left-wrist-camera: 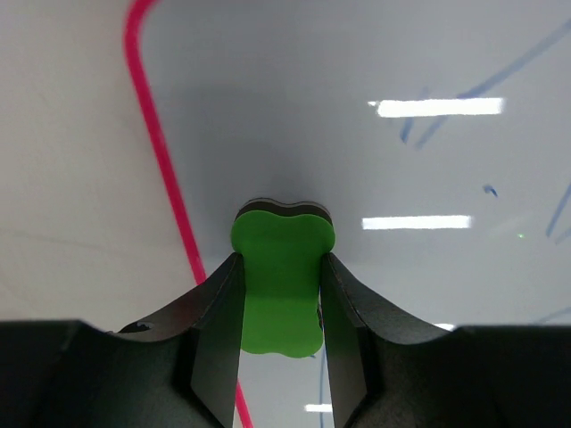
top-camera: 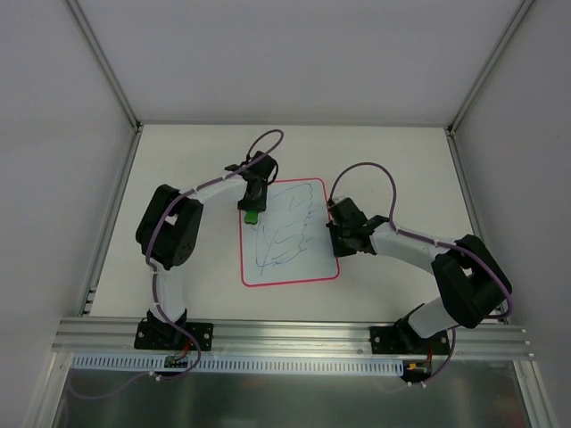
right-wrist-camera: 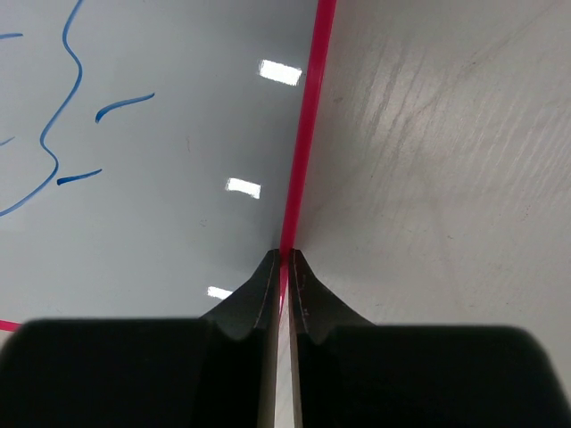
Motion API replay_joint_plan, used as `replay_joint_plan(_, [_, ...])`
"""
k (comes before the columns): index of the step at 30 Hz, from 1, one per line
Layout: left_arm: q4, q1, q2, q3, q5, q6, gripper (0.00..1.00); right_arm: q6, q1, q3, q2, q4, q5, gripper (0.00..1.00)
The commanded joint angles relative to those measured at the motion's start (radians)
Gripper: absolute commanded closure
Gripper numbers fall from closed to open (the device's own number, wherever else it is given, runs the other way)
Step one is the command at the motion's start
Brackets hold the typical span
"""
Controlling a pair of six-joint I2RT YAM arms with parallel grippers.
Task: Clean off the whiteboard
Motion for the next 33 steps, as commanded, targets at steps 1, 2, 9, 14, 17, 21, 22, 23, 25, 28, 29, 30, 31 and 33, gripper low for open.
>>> replay_joint_plan(1, [-0.153, -0.102, 0.019, -0.182, 0.077, -0.052, 1.00, 0.003, 0.004, -0.026, 0.032, -0.047, 0.013, 0.93])
replay_joint_plan(2, [-0.151, -0.125, 0.008, -0.213, 0.089, -0.067, 1.00, 0.003, 0.006, -0.028, 0.027, -0.047, 0.013, 0.93])
replay_joint_plan(9, [-0.143, -0.226, -0.127, -0.414, 0.179, -0.145, 1.00, 0.005, 0.006, -0.037, 0.026, -0.041, 0.013, 0.94])
replay_joint_plan(14, [-0.130, -0.267, -0.172, -0.469, 0.203, -0.177, 1.00, 0.006, 0.006, -0.036, 0.032, -0.040, 0.011, 0.94])
replay_joint_plan(17, [-0.131, -0.250, -0.124, -0.406, 0.172, -0.153, 1.00, 0.008, 0.006, -0.031, 0.040, -0.040, 0.008, 0.94])
replay_joint_plan(21, [-0.131, -0.176, -0.048, -0.264, 0.158, -0.093, 1.00, 0.008, 0.006, -0.029, 0.035, -0.040, 0.011, 0.94])
replay_joint_plan(22, [-0.131, -0.159, -0.014, -0.197, 0.137, -0.082, 1.00, 0.008, 0.006, -0.032, 0.030, -0.038, 0.016, 0.94])
replay_joint_plan(23, [-0.131, -0.141, 0.003, -0.160, 0.134, -0.073, 1.00, 0.005, 0.006, -0.034, 0.026, -0.038, 0.019, 0.94])
replay_joint_plan(25, [-0.134, -0.084, 0.059, -0.054, 0.132, -0.047, 1.00, 0.005, 0.004, -0.037, 0.024, -0.038, 0.021, 0.94])
replay_joint_plan(28, [-0.140, -0.038, 0.139, 0.082, 0.112, -0.007, 1.00, 0.003, 0.006, -0.036, 0.024, -0.040, 0.016, 0.94])
replay_joint_plan(29, [-0.145, -0.031, 0.161, 0.118, 0.091, 0.003, 1.00, 0.003, 0.006, -0.036, 0.023, -0.040, 0.016, 0.94])
replay_joint_plan(30, [-0.151, -0.017, 0.181, 0.184, 0.083, 0.023, 1.00, 0.003, 0.006, -0.037, 0.021, -0.038, 0.018, 0.94])
replay_joint_plan(31, [-0.159, -0.011, 0.221, 0.213, 0.077, 0.028, 1.00, 0.003, 0.006, -0.037, 0.020, -0.040, 0.018, 0.95])
replay_joint_plan(33, [-0.170, 0.005, 0.254, 0.290, 0.058, 0.043, 1.00, 0.003, 0.004, -0.039, 0.015, -0.041, 0.019, 0.95])
